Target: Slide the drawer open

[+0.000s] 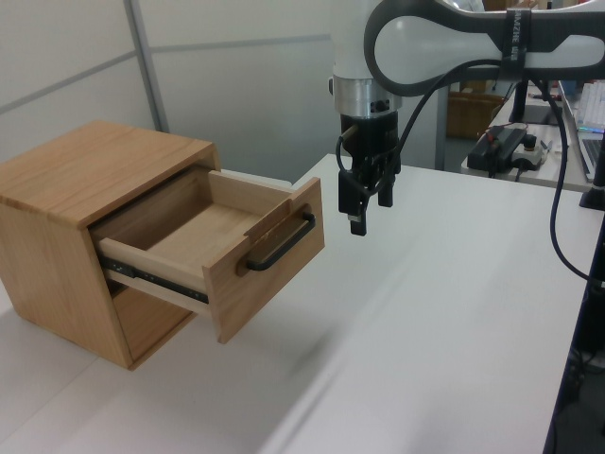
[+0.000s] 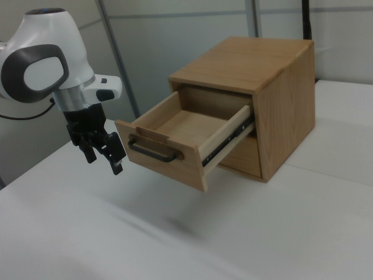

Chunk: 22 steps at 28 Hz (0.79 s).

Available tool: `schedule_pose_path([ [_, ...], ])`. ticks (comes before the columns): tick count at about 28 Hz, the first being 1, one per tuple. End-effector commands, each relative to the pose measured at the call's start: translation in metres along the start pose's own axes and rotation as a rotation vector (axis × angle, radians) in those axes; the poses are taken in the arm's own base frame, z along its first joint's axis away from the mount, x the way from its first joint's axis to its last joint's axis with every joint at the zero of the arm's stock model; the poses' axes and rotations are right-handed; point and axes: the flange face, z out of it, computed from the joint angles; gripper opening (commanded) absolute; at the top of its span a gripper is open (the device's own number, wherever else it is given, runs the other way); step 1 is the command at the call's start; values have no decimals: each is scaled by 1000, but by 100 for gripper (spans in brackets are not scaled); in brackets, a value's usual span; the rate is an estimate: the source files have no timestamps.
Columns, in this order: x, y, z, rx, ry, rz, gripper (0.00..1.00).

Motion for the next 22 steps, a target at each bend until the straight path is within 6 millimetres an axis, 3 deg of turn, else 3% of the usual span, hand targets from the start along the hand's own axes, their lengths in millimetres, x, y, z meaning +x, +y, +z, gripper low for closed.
schedule_pose_path([
  [1, 4, -2, -3, 15, -35, -25, 100],
  [22, 4, -2, -8, 19, -31, -32, 100],
])
